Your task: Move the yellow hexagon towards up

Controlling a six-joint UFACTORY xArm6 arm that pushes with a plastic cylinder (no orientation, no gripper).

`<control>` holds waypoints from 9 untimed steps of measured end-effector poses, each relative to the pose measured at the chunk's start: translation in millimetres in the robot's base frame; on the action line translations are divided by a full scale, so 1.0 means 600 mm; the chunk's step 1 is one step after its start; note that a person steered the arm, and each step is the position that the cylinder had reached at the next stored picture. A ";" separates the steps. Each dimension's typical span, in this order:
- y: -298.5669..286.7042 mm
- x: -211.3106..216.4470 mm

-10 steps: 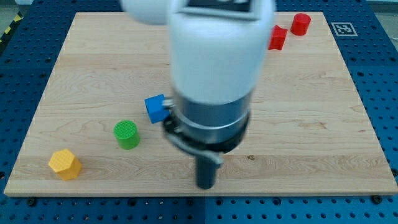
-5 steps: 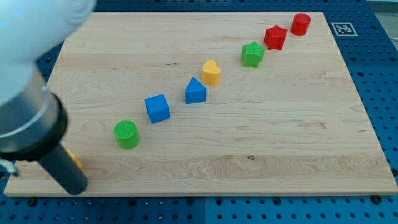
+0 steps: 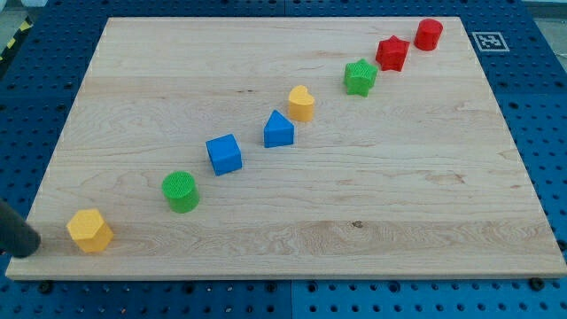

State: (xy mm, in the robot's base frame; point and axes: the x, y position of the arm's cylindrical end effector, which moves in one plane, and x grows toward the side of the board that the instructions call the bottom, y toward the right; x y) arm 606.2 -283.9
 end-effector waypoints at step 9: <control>0.020 -0.114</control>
